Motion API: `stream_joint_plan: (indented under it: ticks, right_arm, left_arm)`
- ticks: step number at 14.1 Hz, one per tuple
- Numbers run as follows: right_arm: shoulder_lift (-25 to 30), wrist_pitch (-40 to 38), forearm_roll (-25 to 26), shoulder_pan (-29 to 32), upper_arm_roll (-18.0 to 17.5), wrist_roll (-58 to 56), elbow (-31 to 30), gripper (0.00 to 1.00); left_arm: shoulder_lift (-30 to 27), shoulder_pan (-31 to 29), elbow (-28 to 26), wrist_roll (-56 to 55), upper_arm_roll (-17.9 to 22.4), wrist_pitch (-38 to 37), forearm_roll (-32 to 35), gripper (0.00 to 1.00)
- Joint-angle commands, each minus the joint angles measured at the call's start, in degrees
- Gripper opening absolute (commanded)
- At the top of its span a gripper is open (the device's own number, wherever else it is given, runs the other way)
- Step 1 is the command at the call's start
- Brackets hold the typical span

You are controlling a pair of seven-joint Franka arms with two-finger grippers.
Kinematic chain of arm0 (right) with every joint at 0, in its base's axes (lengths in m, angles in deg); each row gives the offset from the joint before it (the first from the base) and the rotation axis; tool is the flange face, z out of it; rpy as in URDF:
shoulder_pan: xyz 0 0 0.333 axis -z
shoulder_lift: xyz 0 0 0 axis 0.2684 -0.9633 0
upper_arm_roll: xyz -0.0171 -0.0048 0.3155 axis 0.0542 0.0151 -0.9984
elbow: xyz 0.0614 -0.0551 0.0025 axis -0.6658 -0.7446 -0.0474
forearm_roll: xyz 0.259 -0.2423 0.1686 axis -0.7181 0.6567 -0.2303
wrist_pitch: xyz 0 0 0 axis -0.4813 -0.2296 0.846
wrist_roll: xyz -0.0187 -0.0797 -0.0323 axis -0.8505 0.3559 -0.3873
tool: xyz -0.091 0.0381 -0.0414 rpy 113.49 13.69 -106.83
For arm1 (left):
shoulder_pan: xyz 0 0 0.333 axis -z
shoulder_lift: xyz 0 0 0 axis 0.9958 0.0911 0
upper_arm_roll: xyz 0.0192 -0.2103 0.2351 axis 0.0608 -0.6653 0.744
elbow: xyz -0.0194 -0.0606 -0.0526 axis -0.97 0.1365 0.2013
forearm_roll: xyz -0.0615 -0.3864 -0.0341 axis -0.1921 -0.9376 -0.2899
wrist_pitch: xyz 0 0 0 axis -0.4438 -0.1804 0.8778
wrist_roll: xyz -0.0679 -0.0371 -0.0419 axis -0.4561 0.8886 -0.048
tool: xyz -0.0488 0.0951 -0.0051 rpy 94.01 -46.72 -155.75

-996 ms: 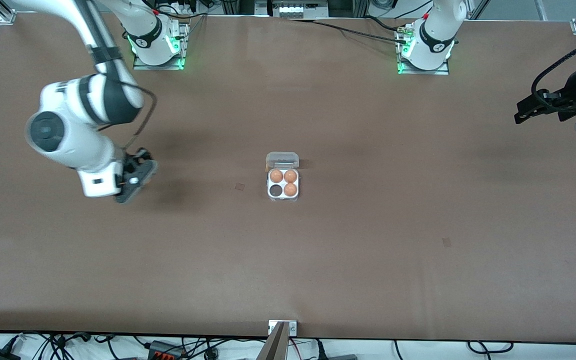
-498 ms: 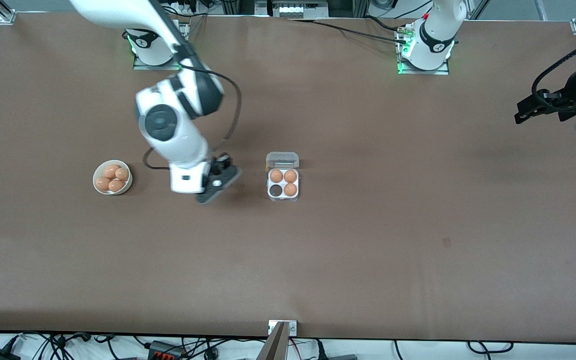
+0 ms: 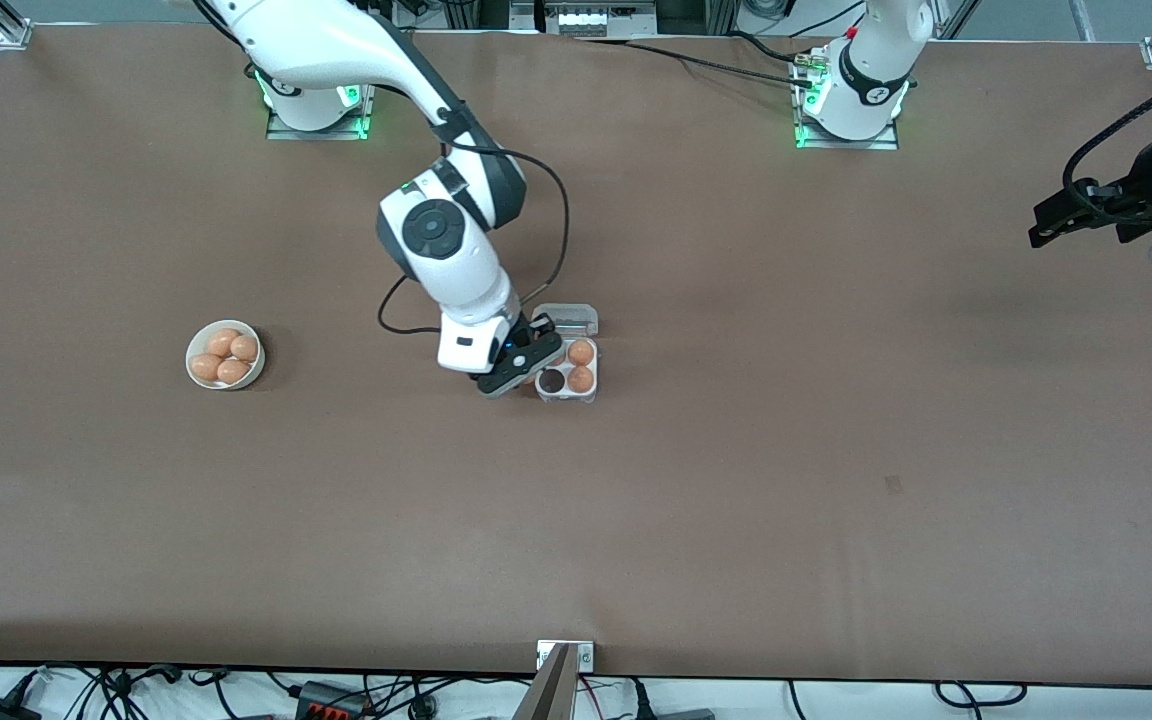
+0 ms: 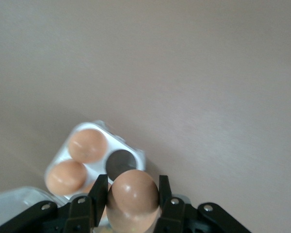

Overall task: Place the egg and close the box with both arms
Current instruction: 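Carry the egg with the right gripper to the carton's empty slot, then lower the egg into the empty slot and open the right gripper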

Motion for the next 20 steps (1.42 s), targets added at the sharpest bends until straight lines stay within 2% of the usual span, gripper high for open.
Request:
stream_joint_plan:
  ticks: [1, 3, 6, 17, 18, 19, 20]
  right_arm:
    - [-1.7, 0.7, 0.0, -2.7, 0.6, 2.2, 2.7, 0.21]
    - [-3.1, 0.9, 0.6, -2.8, 0.7, 2.2, 2.6, 0.21]
    - [-4.3, 7.2, 1.4, -2.9, 0.7, 2.2, 2.1, 0.2]
    - [-6.1, 10.9, 3.6, -2.8, 1.2, 1.3, 1.9, 0.21]
    - [-6.1, 10.9, 3.6, -2.8, 1.2, 1.3, 1.7, 0.26]
    - [-6.1, 10.9, 3.6, -2.9, 1.2, 1.7, 1.6, 0.74]
    - [-6.1, 10.9, 3.5, -2.9, 1.2, 2.1, 1.5, 1.0]
  left_arm:
    - [0.4, -0.3, 1.3, 0.8, -0.4, -1.0, 0.8, 1.0]
    - [0.4, -0.2, 1.3, 0.8, -0.4, -1.0, 0.8, 1.0]
    - [0.4, -0.2, 1.3, 0.8, -0.4, -1.0, 0.8, 1.0]
    - [0.4, -0.3, 1.3, 0.8, -0.4, -1.0, 0.8, 1.0]
    - [0.4, -0.3, 1.3, 0.8, -0.4, -1.0, 0.8, 1.0]
    - [0.4, -0.3, 1.3, 0.8, -0.4, -1.0, 0.8, 1.0]
    - [0.4, -0.3, 1.3, 0.8, -0.4, -1.0, 0.8, 1.0]
